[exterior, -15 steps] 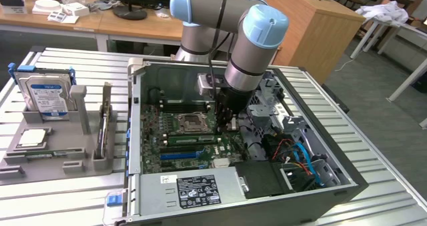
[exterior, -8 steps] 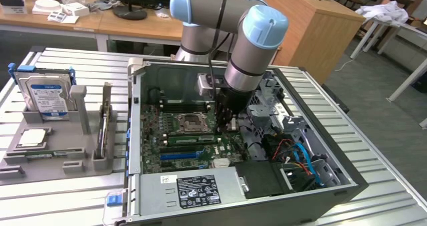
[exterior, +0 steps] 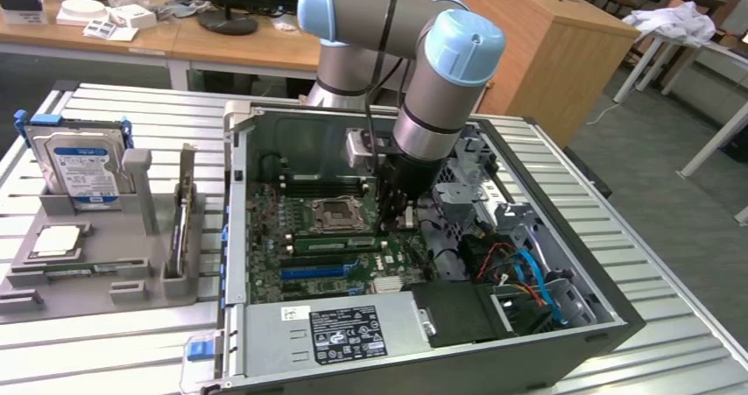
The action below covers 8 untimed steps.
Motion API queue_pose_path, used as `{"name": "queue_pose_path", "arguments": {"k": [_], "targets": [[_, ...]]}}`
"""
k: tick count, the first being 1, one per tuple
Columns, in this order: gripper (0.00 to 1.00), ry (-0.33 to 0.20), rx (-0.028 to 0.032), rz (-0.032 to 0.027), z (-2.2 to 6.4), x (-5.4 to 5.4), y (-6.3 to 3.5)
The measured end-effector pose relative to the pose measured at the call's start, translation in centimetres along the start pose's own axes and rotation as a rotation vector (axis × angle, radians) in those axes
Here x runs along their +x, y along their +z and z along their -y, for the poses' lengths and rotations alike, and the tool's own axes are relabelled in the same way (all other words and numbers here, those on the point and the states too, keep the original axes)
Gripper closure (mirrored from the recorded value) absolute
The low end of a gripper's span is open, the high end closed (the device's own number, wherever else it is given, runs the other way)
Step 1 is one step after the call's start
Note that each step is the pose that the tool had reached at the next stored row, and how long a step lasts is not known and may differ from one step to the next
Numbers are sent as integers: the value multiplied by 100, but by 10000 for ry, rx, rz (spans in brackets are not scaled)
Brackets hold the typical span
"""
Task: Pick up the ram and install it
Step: 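Press down the ram until it locks into place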
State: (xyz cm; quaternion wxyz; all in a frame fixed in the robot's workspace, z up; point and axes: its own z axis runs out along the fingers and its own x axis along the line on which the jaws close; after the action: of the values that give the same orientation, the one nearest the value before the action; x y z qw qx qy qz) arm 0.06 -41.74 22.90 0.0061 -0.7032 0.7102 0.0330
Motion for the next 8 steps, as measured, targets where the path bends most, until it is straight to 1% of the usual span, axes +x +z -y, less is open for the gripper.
{"name": "queue_pose_path", "arguments": {"k": [8], "targets": [[89, -3, 1, 0, 11, 0, 0]]}}
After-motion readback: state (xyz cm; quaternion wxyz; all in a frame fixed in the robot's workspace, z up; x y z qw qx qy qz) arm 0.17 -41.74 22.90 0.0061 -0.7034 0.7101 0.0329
